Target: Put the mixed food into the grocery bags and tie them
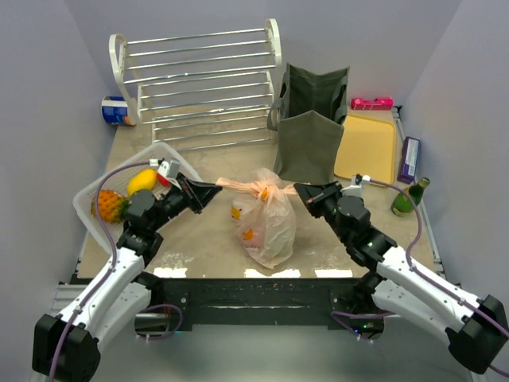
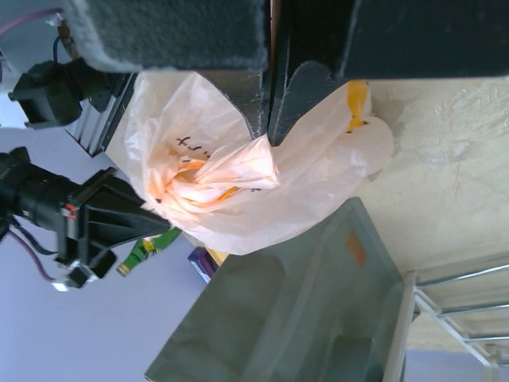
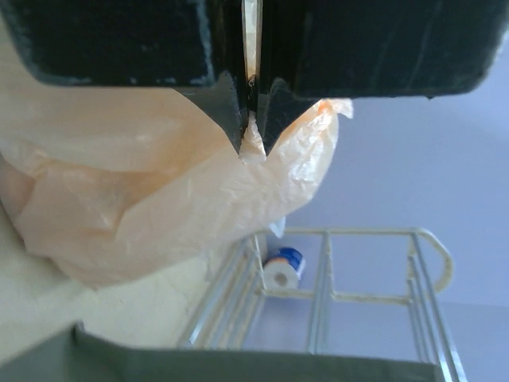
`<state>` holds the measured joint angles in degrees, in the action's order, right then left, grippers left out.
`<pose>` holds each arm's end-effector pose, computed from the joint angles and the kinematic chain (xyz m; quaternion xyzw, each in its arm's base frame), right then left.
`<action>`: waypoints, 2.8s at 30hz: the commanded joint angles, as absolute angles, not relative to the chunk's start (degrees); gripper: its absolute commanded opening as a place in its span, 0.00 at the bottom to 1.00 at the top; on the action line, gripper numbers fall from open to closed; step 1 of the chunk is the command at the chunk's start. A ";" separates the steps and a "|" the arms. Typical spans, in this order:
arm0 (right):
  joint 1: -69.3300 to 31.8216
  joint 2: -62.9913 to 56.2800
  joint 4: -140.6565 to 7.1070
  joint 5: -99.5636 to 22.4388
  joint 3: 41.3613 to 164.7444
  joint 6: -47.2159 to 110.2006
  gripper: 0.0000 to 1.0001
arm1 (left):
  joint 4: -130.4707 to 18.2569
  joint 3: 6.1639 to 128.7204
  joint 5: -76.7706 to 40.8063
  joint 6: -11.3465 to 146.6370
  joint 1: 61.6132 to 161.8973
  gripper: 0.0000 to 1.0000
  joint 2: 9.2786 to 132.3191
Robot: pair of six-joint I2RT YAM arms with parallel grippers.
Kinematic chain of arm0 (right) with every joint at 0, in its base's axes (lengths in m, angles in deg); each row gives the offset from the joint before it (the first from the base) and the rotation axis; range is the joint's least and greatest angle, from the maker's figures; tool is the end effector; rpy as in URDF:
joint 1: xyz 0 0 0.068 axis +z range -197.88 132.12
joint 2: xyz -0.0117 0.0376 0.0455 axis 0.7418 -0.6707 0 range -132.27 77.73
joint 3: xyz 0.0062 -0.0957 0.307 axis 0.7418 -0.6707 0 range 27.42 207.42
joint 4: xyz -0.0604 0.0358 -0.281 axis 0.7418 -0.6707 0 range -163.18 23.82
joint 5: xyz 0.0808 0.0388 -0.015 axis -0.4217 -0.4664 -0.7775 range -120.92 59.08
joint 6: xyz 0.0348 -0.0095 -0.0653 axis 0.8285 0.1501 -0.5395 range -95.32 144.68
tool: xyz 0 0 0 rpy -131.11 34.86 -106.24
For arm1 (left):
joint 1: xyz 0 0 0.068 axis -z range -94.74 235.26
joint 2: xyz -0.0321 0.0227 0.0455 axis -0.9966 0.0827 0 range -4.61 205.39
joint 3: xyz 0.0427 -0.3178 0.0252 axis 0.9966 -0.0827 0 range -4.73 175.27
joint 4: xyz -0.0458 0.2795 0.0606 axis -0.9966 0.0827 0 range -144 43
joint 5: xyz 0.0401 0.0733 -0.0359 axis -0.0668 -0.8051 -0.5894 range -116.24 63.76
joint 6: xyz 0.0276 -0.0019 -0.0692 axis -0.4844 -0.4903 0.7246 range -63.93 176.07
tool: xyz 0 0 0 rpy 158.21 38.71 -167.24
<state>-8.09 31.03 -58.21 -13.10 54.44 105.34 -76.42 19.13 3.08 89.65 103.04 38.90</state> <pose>0.1769 0.1225 0.2789 0.3591 0.6838 0.4817 0.4140 0.1806 -0.0902 0.3001 0.0898 0.6862 -0.4609 0.5555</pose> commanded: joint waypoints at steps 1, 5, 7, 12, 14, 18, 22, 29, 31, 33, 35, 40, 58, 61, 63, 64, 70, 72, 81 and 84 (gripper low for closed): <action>-11.66 35.70 -65.56 -1.38 53.89 96.84 0.00 | -81.69 16.64 -6.81 93.33 102.22 0.00 39.69; -16.32 38.52 -68.81 -2.71 49.58 97.10 0.00 | -81.25 12.25 -9.10 94.47 101.43 0.00 37.94; -16.59 38.96 -71.79 -1.92 47.91 98.06 0.00 | -80.29 9.88 -9.54 94.82 100.99 0.00 37.06; -16.68 40.55 -73.56 -1.66 46.32 98.51 0.00 | -79.49 7.05 -9.54 95.18 100.55 0.00 36.00; -16.77 40.72 -74.17 -1.22 47.63 96.33 0.00 | -79.75 7.58 -8.58 94.91 100.55 0.00 36.26; -16.77 40.55 -77.08 0.80 53.59 89.74 0.00 | -76.87 12.91 -6.91 92.37 100.55 0.00 38.01; -16.77 40.20 -77.60 -0.68 59.84 75.52 0.62 | -62.76 21.97 -5.24 86.67 100.55 0.40 41.35; -16.68 39.58 -71.95 -4.86 69.16 52.84 0.99 | -44.35 34.45 -13.67 75.33 100.37 1.00 37.41; -16.68 37.31 -68.83 -12.42 71.70 44.60 0.99 | -41.80 36.66 -15.42 73.31 100.11 1.00 38.45; -16.51 29.86 -70.91 -21.37 77.82 41.48 0.98 | -41.79 39.56 -15.52 72.24 99.67 1.00 40.21; -15.72 20.83 -76.42 -24.32 82.33 37.70 0.99 | -42.05 43.41 -14.56 70.92 98.79 1.00 44.16; -4.66 8.66 -84.01 -22.85 91.92 31.99 0.99 | -46.96 47.83 -13.33 69.34 97.74 1.00 49.78; 0.55 3.02 -86.04 -33.54 88.07 19.85 0.99 | -50.58 44.84 -7.79 66.00 95.63 1.00 54.54; 0.55 2.76 -86.30 -37.33 87.54 19.58 0.99 | -50.57 44.32 -7.79 65.91 95.54 1.00 54.37; 0.55 1.79 -87.10 -36.81 87.36 19.49 0.99 | -50.49 44.23 -7.70 65.82 95.54 1.00 54.28; 0.55 1.44 -87.62 -36.11 87.36 19.32 0.99 | -50.49 44.32 -7.61 65.82 95.45 1.00 54.28; 0.99 -0.76 -90.43 -34.61 87.89 18.96 0.98 | -50.58 43.79 -7.17 66.00 95.45 1.00 54.19; 1.25 -1.02 -91.14 -34.26 87.63 18.88 0.95 | -50.66 43.79 -7.00 66.08 95.45 1.00 54.19; 1.60 0.03 -94.04 -36.54 89.64 21.50 0.00 | -50.66 43.35 -8.04 65.82 95.36 1.00 53.49; 1.60 3.27 -96.50 -35.07 96.39 24.05 0.00 | -50.31 43.17 -11.02 65.03 95.36 1.00 52.70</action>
<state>1.24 -1.23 -93.42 -35.13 87.97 20.86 -48.35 44.09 -8.22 66.92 95.78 54.37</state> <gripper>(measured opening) 0.032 0.997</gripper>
